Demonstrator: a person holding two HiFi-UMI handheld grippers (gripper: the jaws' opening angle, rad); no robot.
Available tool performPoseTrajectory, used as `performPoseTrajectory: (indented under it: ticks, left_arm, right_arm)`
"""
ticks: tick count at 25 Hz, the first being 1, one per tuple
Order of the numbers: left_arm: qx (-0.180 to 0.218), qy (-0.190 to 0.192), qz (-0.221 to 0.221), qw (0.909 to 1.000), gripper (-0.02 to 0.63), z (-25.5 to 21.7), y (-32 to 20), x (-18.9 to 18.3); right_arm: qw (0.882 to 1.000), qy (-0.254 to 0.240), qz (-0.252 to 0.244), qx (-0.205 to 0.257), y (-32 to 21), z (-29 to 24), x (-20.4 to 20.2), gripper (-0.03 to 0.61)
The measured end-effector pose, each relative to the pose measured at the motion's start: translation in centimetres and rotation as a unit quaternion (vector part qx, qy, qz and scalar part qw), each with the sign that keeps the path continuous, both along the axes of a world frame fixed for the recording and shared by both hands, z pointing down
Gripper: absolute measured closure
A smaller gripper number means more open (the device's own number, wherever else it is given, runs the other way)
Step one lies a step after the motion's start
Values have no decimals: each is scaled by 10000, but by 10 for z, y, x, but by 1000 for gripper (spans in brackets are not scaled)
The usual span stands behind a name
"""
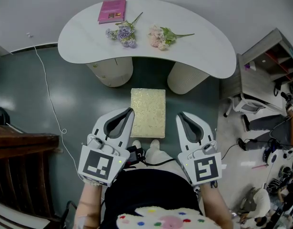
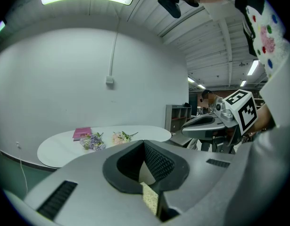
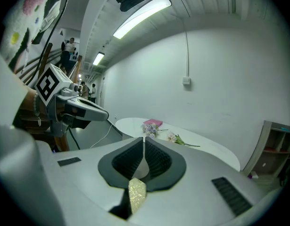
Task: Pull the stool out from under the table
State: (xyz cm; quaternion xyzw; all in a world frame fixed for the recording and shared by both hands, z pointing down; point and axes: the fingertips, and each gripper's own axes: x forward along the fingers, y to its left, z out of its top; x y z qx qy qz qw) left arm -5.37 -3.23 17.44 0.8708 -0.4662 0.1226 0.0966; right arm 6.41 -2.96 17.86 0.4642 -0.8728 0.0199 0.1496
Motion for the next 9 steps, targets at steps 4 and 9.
performPoseTrajectory:
  ticks: [4, 9]
  left_arm:
    - [-56, -25, 31, 10000, 597, 4, 1, 1]
    - [-33, -30, 96, 9999, 597, 4, -1, 4]
  right_arm:
    - [10000, 3, -6, -31, 1, 4, 0, 537]
    - [9998, 9, 118, -170, 3, 9, 7, 537]
